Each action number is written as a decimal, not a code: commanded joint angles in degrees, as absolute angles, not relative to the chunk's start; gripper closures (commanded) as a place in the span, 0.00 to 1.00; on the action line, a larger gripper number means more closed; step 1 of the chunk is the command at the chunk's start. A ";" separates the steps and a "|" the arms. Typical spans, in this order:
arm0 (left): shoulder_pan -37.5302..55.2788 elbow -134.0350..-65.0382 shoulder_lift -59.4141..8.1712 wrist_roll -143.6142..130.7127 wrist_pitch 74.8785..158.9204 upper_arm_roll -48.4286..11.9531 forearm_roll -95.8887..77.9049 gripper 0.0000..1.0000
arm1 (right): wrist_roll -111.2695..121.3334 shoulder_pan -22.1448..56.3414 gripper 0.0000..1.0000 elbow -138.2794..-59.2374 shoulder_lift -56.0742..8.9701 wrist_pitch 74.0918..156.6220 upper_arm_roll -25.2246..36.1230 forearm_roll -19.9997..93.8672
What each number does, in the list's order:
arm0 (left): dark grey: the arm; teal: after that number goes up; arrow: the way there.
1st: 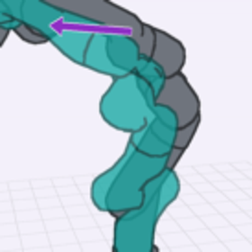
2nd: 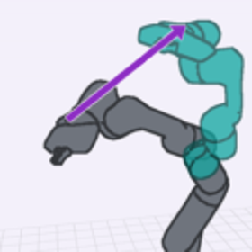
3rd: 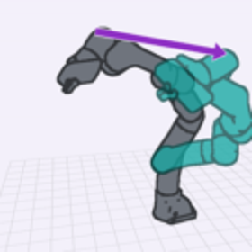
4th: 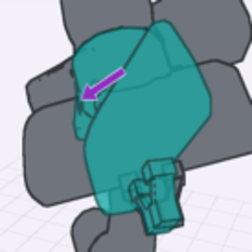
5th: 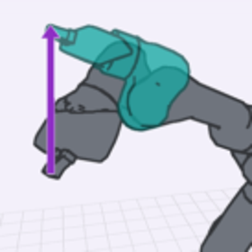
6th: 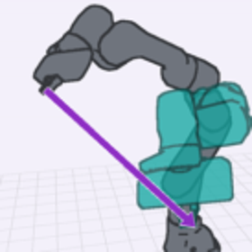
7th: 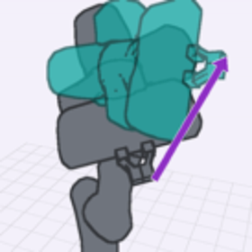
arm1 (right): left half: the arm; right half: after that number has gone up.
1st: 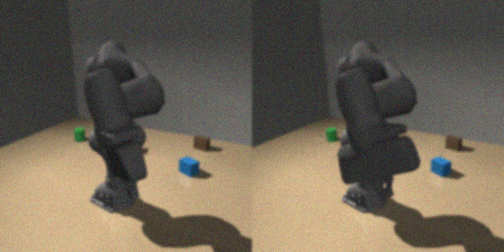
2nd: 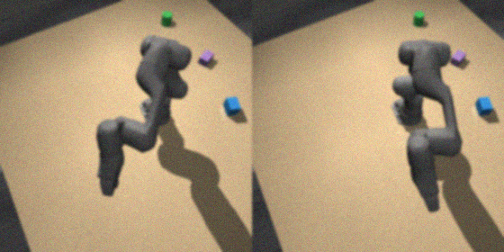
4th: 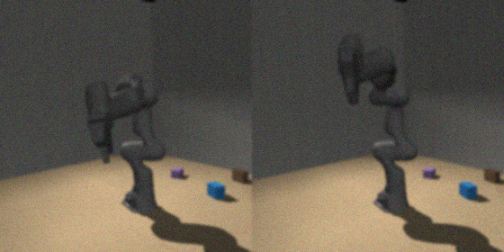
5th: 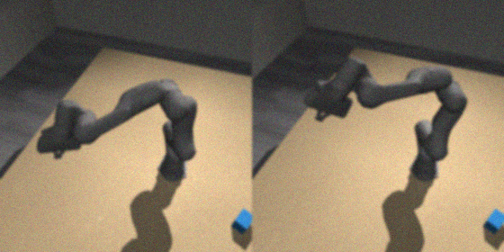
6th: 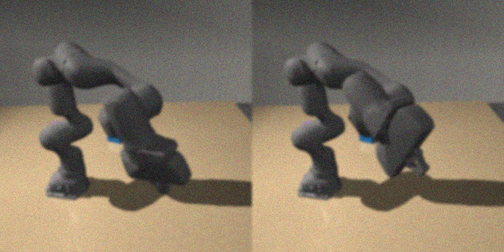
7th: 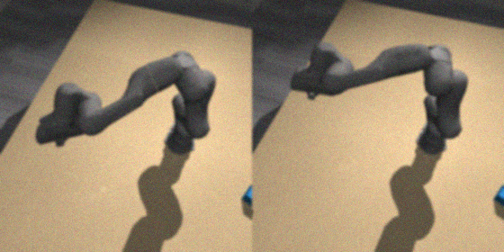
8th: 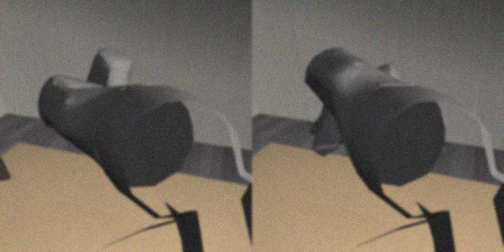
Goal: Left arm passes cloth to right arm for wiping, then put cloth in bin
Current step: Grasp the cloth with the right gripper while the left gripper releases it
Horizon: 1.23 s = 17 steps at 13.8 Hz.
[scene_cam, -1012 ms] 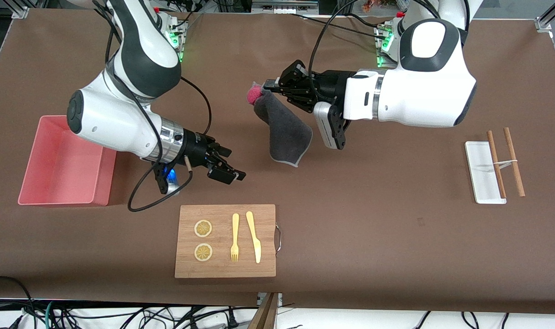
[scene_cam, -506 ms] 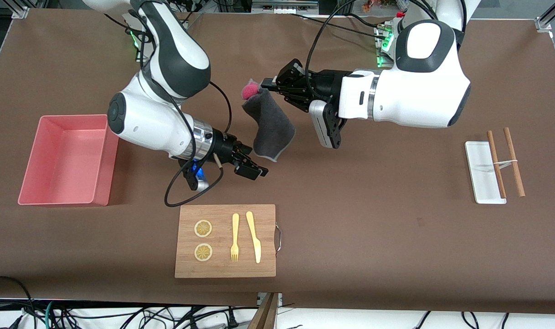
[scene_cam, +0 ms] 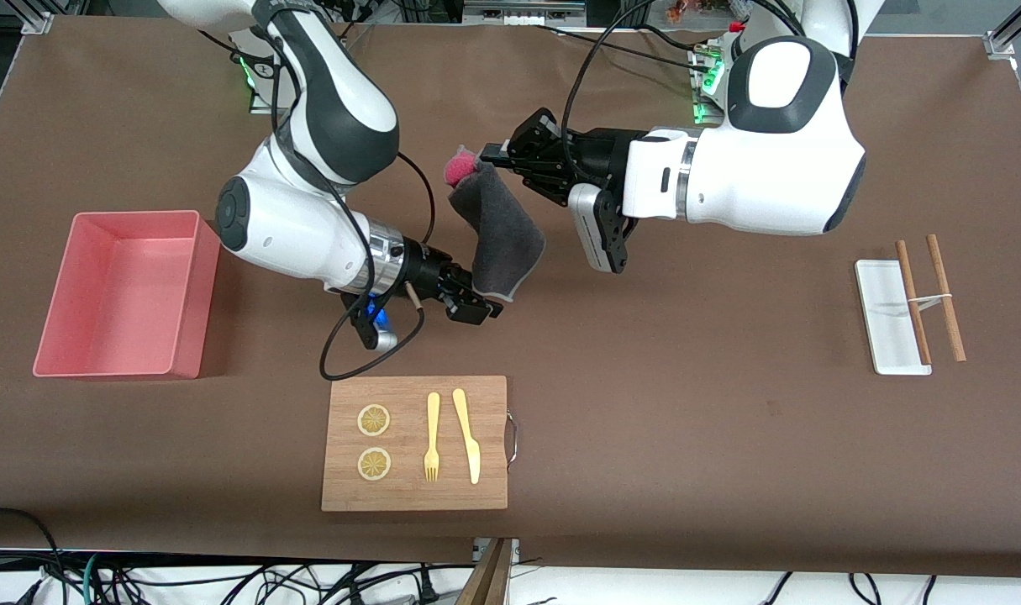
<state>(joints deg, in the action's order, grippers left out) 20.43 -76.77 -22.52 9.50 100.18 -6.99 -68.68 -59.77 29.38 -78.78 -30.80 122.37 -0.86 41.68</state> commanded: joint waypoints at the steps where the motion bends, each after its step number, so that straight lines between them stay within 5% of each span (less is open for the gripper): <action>1: 20.57 -76.73 -22.15 10.20 99.67 -6.86 -68.99 1.00 | -60.38 30.76 0.17 -77.52 -31.82 122.43 -0.88 43.06; 3: 20.48 -76.73 -22.15 10.28 99.41 -6.86 -68.99 1.00 | -59.68 31.11 0.83 -77.61 -31.82 122.00 -0.97 43.33; 4: 20.48 -76.73 -22.15 10.37 99.23 -6.86 -68.99 1.00 | -59.42 31.03 1.00 -77.61 -31.90 121.82 -0.88 44.46; 15: 20.30 -76.64 -21.97 9.67 99.05 -6.86 -68.99 1.00 | -56.18 29.02 1.00 -77.52 -32.08 117.08 -0.53 45.00; 16: 20.30 -76.55 -21.97 9.23 99.05 -6.86 -68.99 0.76 | -55.12 28.05 1.00 -77.43 -31.99 115.68 -0.44 45.00; 17: 20.30 -76.55 -21.89 8.88 99.05 -6.86 -68.91 0.01 | -54.32 27.17 1.00 -77.26 -31.91 114.45 -0.44 44.91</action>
